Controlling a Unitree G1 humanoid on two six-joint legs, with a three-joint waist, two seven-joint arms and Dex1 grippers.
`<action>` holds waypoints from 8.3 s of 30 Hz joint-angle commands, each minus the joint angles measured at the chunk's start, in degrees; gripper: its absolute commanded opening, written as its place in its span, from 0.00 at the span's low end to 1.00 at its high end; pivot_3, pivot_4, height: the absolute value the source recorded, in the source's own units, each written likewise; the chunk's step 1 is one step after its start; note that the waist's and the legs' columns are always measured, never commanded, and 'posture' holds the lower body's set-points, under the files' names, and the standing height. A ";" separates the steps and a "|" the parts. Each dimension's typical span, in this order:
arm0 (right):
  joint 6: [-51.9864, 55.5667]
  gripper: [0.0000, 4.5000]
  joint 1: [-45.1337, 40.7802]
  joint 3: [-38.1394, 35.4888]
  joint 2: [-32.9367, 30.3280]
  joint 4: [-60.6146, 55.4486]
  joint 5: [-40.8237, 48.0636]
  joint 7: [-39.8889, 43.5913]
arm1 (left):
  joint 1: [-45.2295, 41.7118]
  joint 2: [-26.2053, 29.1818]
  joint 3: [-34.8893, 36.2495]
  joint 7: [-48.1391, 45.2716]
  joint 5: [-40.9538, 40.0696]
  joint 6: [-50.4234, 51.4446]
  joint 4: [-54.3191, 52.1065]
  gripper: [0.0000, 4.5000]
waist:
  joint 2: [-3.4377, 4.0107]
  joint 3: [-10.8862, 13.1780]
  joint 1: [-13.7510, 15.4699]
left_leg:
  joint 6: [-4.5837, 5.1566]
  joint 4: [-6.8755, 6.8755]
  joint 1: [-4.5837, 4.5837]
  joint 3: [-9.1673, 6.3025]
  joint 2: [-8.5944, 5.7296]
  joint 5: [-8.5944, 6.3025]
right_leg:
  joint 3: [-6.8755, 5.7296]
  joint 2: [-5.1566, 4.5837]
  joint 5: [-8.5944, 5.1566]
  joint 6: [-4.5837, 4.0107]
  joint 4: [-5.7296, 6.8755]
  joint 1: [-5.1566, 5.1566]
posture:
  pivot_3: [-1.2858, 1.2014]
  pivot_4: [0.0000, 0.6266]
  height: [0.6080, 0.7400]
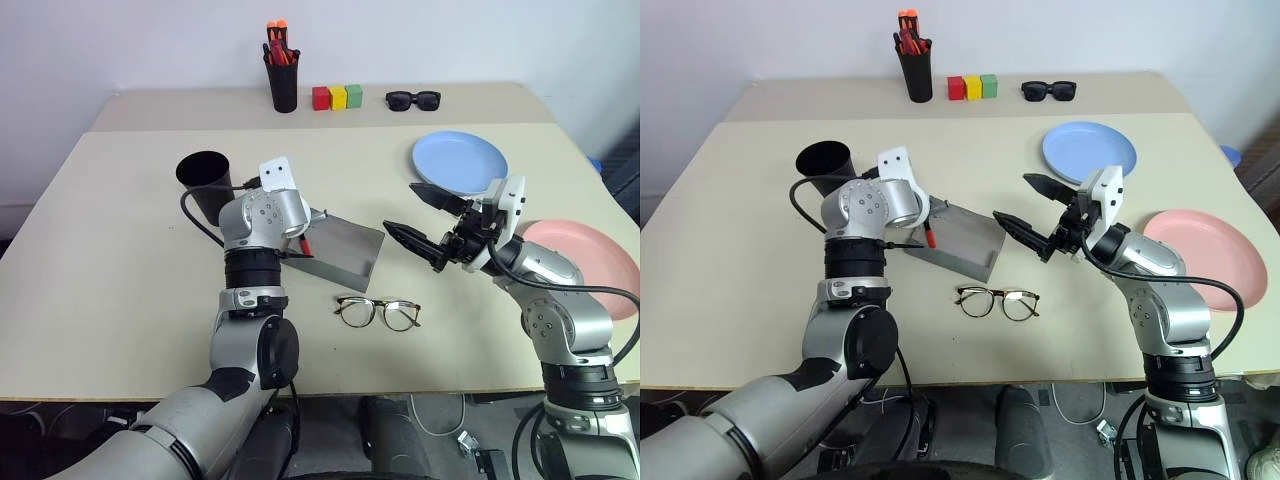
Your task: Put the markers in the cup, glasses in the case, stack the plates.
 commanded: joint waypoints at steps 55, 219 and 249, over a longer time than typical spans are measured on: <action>1.38 1.00 0.23 -3.09 -1.92 -1.91 5.34 3.34 | 21.70 30.16 -8.56 -52.59 -0.23 -64.87 -2.48 0.00 | 0.03 -0.01 -0.03 | 0.23 -0.02 0.02 0.00 0.04 -0.12 | 0.01 0.02 0.03 -0.06 0.04 -0.05 | 0.52 0.24 1.00; 41.91 0.01 -7.76 24.54 -24.13 -26.00 -12.83 -0.15 | 53.54 62.17 -14.69 -102.76 -14.93 -40.38 -41.10 0.87 | 0.08 0.01 -0.11 | 0.45 -0.01 -0.02 0.15 0.17 -0.24 | 0.03 0.02 -0.08 -0.23 -0.05 -0.07 | 0.52 0.24 1.00; 17.05 0.01 -22.16 33.05 5.48 -1.15 -28.25 -13.88 | 61.58 61.55 -2.38 -96.89 -18.10 -40.82 -37.76 0.87 | 0.08 0.02 -0.64 | 0.29 -0.08 -0.80 0.08 0.20 -0.16 | 0.02 0.10 0.13 -0.28 0.11 -1.01 | 0.52 0.24 1.00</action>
